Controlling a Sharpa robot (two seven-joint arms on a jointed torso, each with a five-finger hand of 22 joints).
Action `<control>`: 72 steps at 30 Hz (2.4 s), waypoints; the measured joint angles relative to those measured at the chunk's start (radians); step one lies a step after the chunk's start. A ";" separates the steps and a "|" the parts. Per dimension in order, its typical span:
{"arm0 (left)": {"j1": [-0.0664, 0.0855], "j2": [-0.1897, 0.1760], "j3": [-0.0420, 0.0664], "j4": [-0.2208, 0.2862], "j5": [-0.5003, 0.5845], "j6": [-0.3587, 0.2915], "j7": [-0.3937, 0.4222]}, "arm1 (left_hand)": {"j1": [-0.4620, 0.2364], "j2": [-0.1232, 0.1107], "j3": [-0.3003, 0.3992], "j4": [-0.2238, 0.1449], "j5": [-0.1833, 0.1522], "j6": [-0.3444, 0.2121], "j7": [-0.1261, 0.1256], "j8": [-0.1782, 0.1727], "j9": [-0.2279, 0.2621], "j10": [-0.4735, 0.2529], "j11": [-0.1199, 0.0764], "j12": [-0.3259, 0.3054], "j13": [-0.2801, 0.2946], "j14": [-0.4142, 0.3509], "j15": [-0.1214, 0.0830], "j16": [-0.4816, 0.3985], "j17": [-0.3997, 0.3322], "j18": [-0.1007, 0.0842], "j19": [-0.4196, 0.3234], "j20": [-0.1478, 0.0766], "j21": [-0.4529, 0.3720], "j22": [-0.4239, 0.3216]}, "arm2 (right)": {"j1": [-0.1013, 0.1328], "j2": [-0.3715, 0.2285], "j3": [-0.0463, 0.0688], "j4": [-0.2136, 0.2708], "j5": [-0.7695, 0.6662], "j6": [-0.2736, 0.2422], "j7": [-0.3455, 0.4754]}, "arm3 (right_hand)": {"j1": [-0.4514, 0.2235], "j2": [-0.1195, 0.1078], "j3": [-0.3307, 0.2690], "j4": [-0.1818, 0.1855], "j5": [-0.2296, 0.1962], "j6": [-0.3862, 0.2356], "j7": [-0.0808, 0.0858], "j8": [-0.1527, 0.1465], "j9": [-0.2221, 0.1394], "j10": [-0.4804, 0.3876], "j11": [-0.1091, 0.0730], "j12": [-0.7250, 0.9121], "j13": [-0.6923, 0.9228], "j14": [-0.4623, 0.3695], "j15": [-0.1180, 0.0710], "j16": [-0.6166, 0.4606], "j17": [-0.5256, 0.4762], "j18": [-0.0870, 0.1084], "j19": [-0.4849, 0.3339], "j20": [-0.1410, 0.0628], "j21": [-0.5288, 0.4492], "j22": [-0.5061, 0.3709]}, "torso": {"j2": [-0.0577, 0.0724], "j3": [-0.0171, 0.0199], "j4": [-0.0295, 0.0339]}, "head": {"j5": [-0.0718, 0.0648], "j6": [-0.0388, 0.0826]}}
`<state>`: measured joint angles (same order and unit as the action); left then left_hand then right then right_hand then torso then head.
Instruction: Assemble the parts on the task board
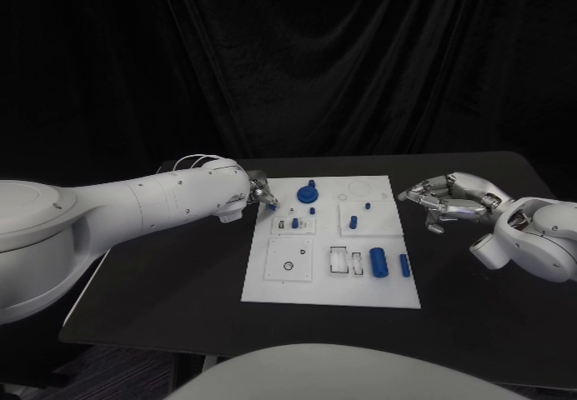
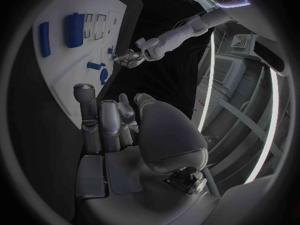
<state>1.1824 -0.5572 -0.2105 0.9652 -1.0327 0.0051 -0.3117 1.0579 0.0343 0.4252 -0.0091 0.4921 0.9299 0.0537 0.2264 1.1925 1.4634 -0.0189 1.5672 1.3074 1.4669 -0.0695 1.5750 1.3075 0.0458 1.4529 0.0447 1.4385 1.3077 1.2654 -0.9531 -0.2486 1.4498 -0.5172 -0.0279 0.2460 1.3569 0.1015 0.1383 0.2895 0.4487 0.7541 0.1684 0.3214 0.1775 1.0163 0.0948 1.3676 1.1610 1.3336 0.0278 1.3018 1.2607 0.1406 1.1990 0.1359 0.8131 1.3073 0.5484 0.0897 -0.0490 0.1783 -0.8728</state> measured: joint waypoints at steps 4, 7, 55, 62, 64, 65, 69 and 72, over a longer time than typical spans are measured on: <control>0.013 -0.045 0.001 0.069 0.014 -0.026 0.004 | -0.004 -0.004 0.002 0.001 0.000 0.001 0.001 0.000 0.002 0.000 0.000 0.000 0.000 0.000 0.000 0.000 0.000 0.000 0.000 0.000 0.000 0.000 | 0.000 -0.003 0.000 0.001 0.000 0.000 -0.003 | 0.000 0.000 0.000 0.000 0.000 0.000 0.000 0.000 0.000 0.000 0.000 0.000 0.000 0.000 0.000 0.000 0.000 0.000 0.000 0.000 0.000 0.000 | 0.000 0.0000 0.0006 | -0.002 0.000; 0.032 -0.083 0.003 0.129 0.049 -0.040 0.003 | -0.004 -0.004 0.004 0.003 0.000 0.005 -0.002 0.000 0.003 0.000 0.000 0.000 0.000 0.000 0.000 0.000 0.000 0.000 0.000 0.000 0.000 0.000 | 0.000 -0.005 0.000 0.003 -0.001 0.000 -0.005 | 0.000 0.000 0.000 0.000 0.000 0.000 0.000 0.000 0.000 0.000 0.000 0.000 0.000 0.000 0.000 0.000 -0.001 0.000 0.000 0.000 0.000 0.000 | -0.001 0.0000 0.0006 | -0.002 0.000; -0.020 -0.117 -0.001 0.247 0.074 -0.078 -0.026 | -0.027 -0.005 0.062 0.015 -0.178 0.012 0.002 -0.002 0.010 0.000 0.000 0.000 0.000 0.000 0.000 0.000 0.000 0.000 -0.004 -0.004 -0.010 0.000 | -0.002 -0.010 0.000 0.004 -0.006 0.004 -0.017 | 0.002 -0.002 0.000 0.000 0.000 0.000 0.000 0.004 -0.001 -0.004 -0.004 0.000 -0.005 -0.004 0.004 0.000 -0.005 0.000 0.000 0.000 0.000 0.000 | 0.000 -0.0003 -0.0016 | 0.007 0.000; -0.025 -0.117 -0.001 0.247 0.073 -0.078 -0.026 | -0.027 -0.005 0.062 0.015 -0.179 0.012 0.002 -0.002 0.010 0.000 0.000 0.000 0.000 0.000 0.000 0.000 0.000 0.000 -0.004 -0.004 -0.014 0.000 | -0.002 -0.011 0.000 0.005 -0.006 0.004 -0.017 | 0.004 -0.004 0.000 0.000 0.000 0.000 0.000 0.004 0.000 -0.004 -0.004 0.000 -0.004 -0.004 0.004 0.000 -0.005 0.000 0.000 0.000 0.000 0.000 | -0.001 0.0000 -0.0010 | 0.007 0.000; -0.025 -0.117 -0.001 0.247 0.073 -0.078 -0.026 | -0.027 -0.005 0.062 0.015 -0.179 0.012 0.002 -0.002 0.010 0.000 0.000 0.000 0.000 0.000 0.000 0.000 0.000 0.000 -0.004 -0.004 -0.014 0.000 | -0.002 -0.011 0.000 0.005 -0.006 0.004 -0.017 | 0.004 -0.004 0.000 0.000 0.000 0.000 0.000 0.004 0.000 -0.004 -0.004 0.000 -0.004 -0.004 0.004 0.000 -0.005 0.000 0.000 0.000 0.000 0.000 | -0.001 0.0000 -0.0010 | 0.007 0.000; -0.025 -0.118 -0.001 0.247 0.073 -0.078 -0.026 | -0.027 -0.005 0.062 0.015 -0.179 0.012 0.002 -0.002 0.010 0.000 0.000 0.000 0.000 0.000 0.000 0.000 0.000 0.000 -0.004 -0.004 -0.014 0.000 | -0.002 -0.011 0.000 0.005 -0.006 0.004 -0.017 | 0.004 -0.004 0.000 0.000 0.000 0.000 0.000 0.004 0.000 -0.004 -0.004 0.000 -0.004 -0.004 0.004 0.000 -0.005 0.000 0.000 0.000 0.000 0.000 | -0.001 0.0000 -0.0011 | 0.007 0.000; -0.027 -0.121 -0.001 0.249 0.072 -0.077 -0.027 | -0.027 -0.005 0.062 0.015 -0.179 0.012 0.002 -0.002 0.010 0.000 0.000 0.000 0.000 0.000 0.000 0.000 0.000 0.000 -0.004 -0.004 -0.014 0.000 | -0.002 -0.011 0.000 0.005 -0.006 0.004 -0.017 | 0.004 -0.004 0.000 0.000 0.000 0.000 0.000 0.004 0.000 -0.004 -0.004 0.000 -0.004 -0.004 0.004 0.000 -0.005 0.000 0.000 0.000 0.000 0.000 | -0.001 -0.0002 -0.0012 | 0.007 0.000; -0.028 -0.123 -0.001 0.250 0.072 -0.076 -0.027 | -0.027 -0.005 0.062 0.015 -0.179 0.012 0.002 -0.002 0.009 0.000 0.000 0.000 0.000 0.000 0.000 0.000 0.000 0.000 -0.004 -0.004 -0.014 0.000 | -0.002 -0.011 0.000 0.005 -0.006 0.004 -0.018 | 0.004 -0.004 0.000 0.000 0.000 0.000 0.000 0.004 -0.001 -0.005 -0.002 0.000 -0.005 -0.004 0.004 0.000 -0.005 0.000 0.000 0.000 0.000 0.000 | -0.002 -0.0002 -0.0015 | 0.007 0.000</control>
<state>1.1542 -0.6801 -0.2116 1.2147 -0.9604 -0.0712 -0.3390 1.0311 0.0292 0.4873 0.0057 0.3135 0.9417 0.0559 0.2242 1.2018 1.4634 -0.0189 1.5672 1.3074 1.4669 -0.0695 1.5750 1.3075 0.0456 1.4493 0.0412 1.4243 1.3074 1.2634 -0.9643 -0.2487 1.4547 -0.5233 -0.0235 0.2283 1.3607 0.0976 0.1383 0.2895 0.4486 0.7541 0.1684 0.3254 0.1768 1.0108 0.0931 1.3678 1.1558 1.3299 0.0315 1.3018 1.2561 0.1401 1.1990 0.1359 0.8131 1.3077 0.5469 0.0895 -0.0505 0.1856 -0.8728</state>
